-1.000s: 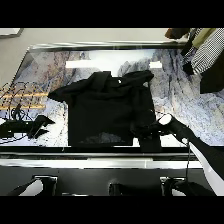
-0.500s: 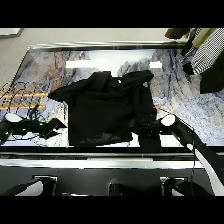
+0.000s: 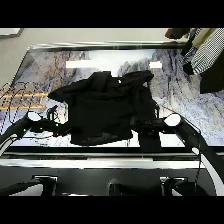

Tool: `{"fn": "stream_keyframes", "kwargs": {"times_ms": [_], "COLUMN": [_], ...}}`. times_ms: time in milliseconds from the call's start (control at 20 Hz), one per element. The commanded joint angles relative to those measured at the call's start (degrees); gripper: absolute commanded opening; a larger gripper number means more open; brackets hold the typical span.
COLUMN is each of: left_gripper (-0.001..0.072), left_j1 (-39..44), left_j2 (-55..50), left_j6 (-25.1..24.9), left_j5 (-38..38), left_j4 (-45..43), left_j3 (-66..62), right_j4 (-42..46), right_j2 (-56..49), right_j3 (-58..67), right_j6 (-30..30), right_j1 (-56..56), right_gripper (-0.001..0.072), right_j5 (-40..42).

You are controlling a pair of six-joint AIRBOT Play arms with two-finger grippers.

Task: Fold the clothes and pants, and hang the long-sleeved shirts on hangers.

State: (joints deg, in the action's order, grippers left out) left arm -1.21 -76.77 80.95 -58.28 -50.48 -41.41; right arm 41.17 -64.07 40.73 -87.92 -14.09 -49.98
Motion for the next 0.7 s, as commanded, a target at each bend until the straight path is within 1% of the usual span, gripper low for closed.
{"fn": "stream_keyframes", "kwargs": {"times_ms": [0,50,200,250,350,450,550,600,650], "left_gripper": [0.0017,0.0016,0.0016,0.0016,0.0017,0.0017,0.0017,0.0017,0.0017], "left_j1": [0.2,0.2,0.2,0.2,0.2,0.2,0.2,0.2,0.2], "left_j2": [1.2,2.6,6.3,7.1,8.1,9.2,11.2,12.5,14.3], "left_j6": [-0.3,-1.1,-1.7,-1.7,-1.7,-1.7,-1.5,-1.4,-1.4], "left_j5": [-1.6,-1.9,-1.8,-1.7,-1.7,-1.7,-1.7,-1.7,-1.6], "left_j4": [0.2,0.1,0.1,0.1,-0.1,-0.1,-0.1,-0.3,-0.3], "left_j3": [-5.6,-10.1,-28.3,-35.6,-49.5,-61.6,-71.4,-74.4,-76.1], "right_j4": [2.2,5.0,18.9,23.4,29.4,32.2,33.1,33.1,33.0], "right_j2": [0.7,0.7,0.6,0.6,0.6,0.6,1.4,2.5,4.5], "right_j3": [7.1,11.9,30.9,37.9,51.2,64.0,75.0,79.1,80.7], "right_j6": [-0.7,-2.3,-9.1,-10.3,-11.3,-11.3,-9.8,-8.8,-8.5], "right_j1": [0.0,0.0,0.0,0.0,0.0,0.0,0.0,0.0,0.0], "right_gripper": [0.003,0.003,0.003,0.003,0.003,0.003,0.003,0.003,0.003], "right_j5": [1.7,3.0,7.0,7.1,5.9,2.6,-2.4,-4.8,-5.9]}}
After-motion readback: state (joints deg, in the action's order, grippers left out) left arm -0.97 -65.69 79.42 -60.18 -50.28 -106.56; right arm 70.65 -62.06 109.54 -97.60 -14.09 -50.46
